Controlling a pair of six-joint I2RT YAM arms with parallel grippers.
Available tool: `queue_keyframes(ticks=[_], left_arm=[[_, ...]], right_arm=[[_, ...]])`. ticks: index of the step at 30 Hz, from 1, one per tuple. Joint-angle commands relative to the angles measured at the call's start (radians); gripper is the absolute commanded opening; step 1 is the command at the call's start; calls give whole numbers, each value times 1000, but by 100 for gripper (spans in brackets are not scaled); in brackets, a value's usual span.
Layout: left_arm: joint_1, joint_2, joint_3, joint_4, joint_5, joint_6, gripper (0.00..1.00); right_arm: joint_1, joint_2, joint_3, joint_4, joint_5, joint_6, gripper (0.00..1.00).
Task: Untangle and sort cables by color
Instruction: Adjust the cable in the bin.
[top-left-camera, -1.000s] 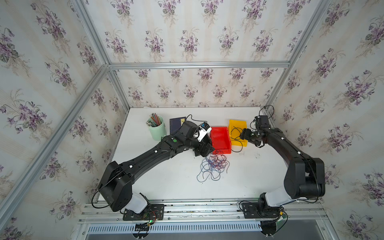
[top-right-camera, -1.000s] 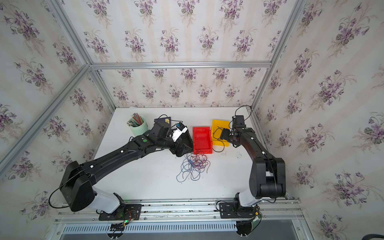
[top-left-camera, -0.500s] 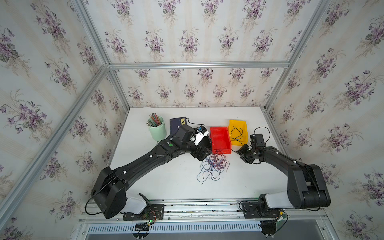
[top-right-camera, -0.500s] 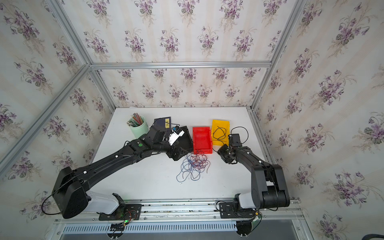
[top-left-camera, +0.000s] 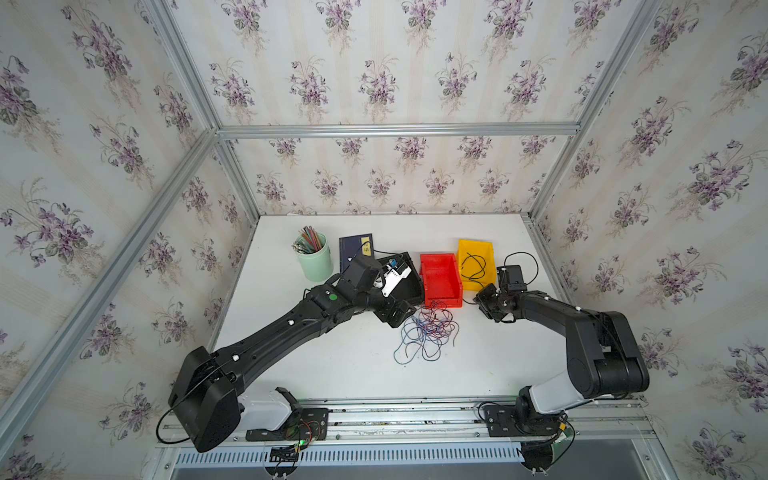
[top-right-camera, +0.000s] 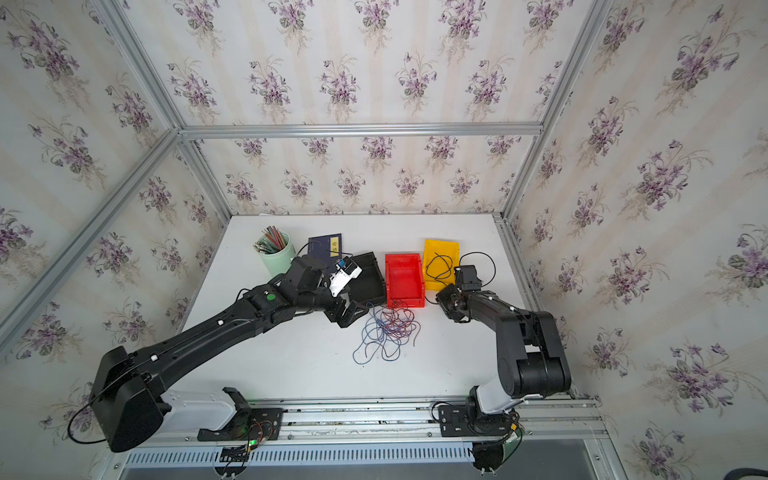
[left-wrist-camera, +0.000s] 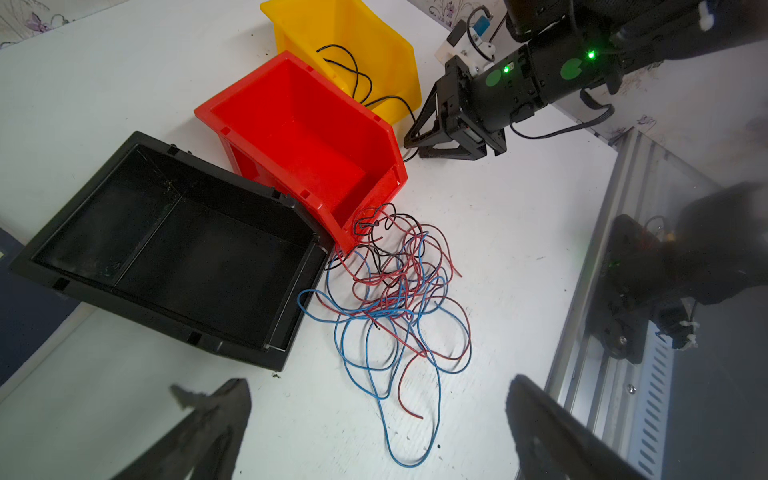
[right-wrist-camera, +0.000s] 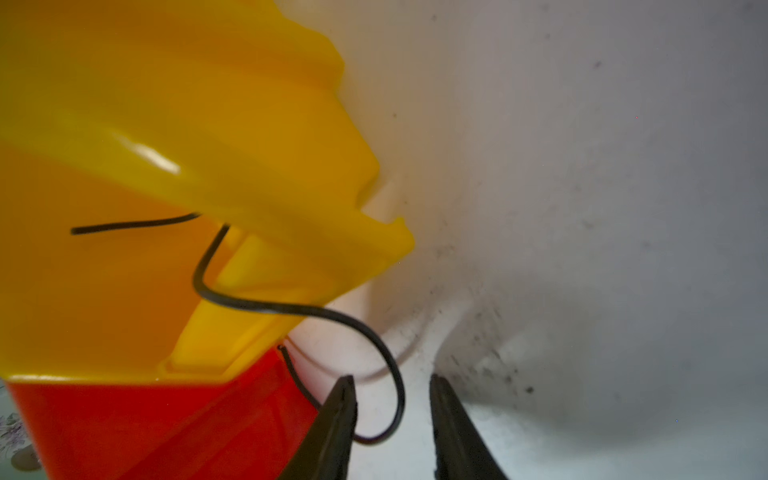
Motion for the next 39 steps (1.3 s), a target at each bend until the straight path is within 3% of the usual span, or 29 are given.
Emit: queue_keyframes(ticks=[1, 5, 6, 11, 18, 31, 39], left_arm=[[0, 9, 12, 4, -7, 15, 99], [0, 15, 17, 5, -6, 16, 99], [-1, 16, 17, 7, -6, 17, 99], [0, 17, 11, 17, -6, 14, 99], [0, 19, 1, 38, -6, -2, 99], [0, 12, 4, 4, -46, -27, 99], [1, 2, 0, -11, -70, -30, 99]], right_arm=[[1, 15, 10, 26, 21, 8, 26], [1, 13, 12, 24, 33, 5, 1], [0, 11, 14, 18, 33, 2, 0], [8, -54, 62, -85, 101, -39, 0], [18, -82, 261, -255, 215, -174, 0], [45, 261, 605, -275, 349, -429, 0], [63, 387, 677, -298, 312, -482, 0]])
